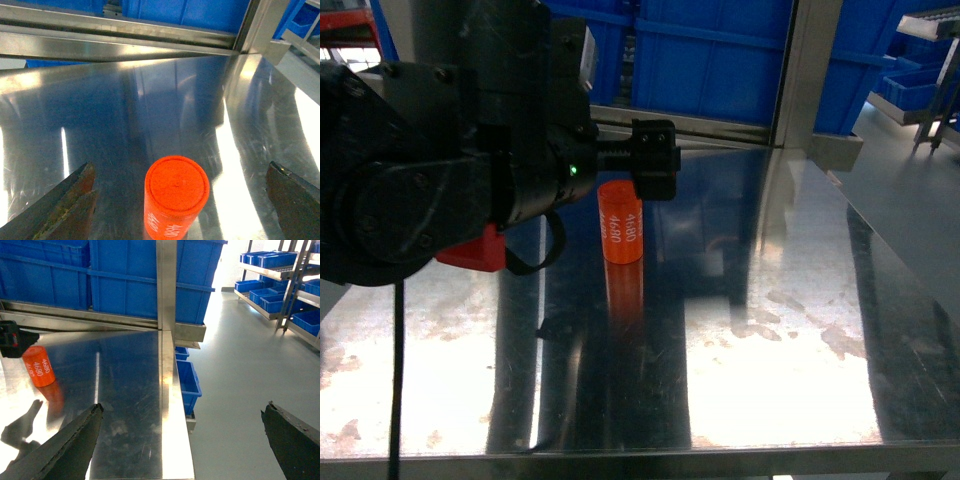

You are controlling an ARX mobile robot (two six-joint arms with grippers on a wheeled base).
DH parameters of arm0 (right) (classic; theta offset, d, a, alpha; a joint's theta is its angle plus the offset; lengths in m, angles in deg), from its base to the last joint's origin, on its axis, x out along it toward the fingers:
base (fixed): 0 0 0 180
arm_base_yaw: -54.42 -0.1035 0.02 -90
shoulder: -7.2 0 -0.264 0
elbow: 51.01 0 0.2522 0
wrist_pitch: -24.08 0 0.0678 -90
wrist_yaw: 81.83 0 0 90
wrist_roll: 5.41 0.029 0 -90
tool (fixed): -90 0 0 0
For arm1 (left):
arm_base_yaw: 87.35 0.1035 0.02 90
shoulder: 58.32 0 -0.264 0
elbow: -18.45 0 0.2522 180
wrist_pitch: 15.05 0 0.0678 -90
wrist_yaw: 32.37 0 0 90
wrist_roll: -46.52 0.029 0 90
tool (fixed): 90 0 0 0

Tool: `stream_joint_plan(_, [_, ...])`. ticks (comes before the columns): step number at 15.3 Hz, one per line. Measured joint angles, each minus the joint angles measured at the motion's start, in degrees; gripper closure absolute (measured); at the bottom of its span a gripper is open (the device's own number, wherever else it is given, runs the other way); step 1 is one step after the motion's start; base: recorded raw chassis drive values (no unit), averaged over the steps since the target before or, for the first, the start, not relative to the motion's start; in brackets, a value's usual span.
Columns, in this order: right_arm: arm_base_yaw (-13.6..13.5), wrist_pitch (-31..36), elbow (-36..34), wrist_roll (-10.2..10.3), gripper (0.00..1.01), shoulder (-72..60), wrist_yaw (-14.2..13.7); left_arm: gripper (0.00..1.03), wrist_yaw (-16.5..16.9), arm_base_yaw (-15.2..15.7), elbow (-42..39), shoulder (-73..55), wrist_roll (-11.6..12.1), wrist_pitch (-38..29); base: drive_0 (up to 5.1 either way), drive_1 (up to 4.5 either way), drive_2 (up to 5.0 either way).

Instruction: Pick capacitor and pack into box

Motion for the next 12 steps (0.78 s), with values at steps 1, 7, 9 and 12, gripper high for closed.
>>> stream_joint_plan(1, [0.0,0.0,0.0,0.0,0.03,0.0,0.0,0.05,-0.4,-0.2,2.3,-2.9,0.2,1.1,0.0,0.0,0.0])
stream_joint_plan(7, [0.0,0.0,0.0,0.0,0.03,0.0,0.0,0.05,-3.5,-0.3,16.3,-18.1,-1.6,8.3,0.0,0.0,0.0])
stream_joint_plan(9, [0.0,0.0,0.0,0.0,0.03,0.0,0.0,0.14,-3.5,-0.3,17.7,-18.5,-2.4,11.2,0.0,0.0,0.0])
stream_joint_plan(12, [0.0,0.0,0.0,0.0,0.03,0.0,0.0,0.48,-2.1,-0.3,18.1,-18.5,-3.1,11.0,0.0,0.0,0.0])
